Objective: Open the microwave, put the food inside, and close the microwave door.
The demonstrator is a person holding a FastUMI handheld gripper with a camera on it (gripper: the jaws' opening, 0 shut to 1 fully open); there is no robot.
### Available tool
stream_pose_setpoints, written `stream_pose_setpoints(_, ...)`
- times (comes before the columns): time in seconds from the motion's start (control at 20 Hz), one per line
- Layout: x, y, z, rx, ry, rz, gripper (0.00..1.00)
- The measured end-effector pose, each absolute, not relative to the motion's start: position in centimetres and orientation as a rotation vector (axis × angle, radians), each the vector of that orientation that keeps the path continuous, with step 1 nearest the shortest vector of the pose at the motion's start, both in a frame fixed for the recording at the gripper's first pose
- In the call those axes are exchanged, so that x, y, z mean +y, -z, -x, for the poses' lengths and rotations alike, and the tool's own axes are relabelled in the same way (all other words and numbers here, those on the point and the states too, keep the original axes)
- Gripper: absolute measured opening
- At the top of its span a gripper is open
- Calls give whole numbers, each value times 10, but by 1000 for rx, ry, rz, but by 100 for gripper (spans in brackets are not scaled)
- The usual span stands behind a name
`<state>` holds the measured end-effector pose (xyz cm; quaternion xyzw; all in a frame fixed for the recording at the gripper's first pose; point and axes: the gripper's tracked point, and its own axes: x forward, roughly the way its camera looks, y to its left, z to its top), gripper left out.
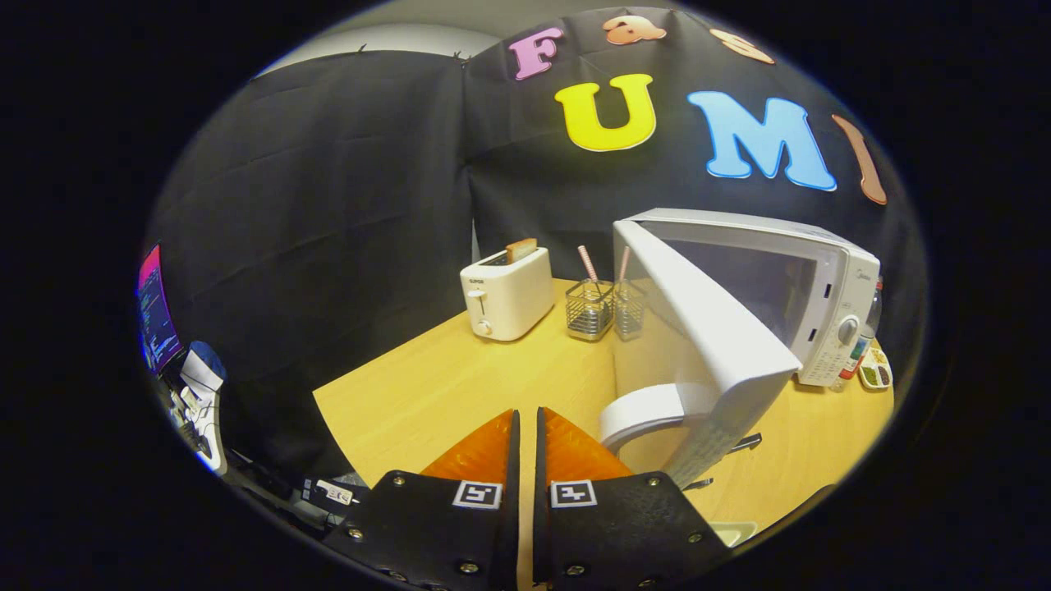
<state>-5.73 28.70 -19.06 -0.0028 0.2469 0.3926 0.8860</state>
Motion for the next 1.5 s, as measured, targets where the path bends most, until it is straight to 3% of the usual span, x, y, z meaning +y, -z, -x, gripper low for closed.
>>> stream_pose_setpoints(1.5,153,194,-167,453,-335,-24,8)
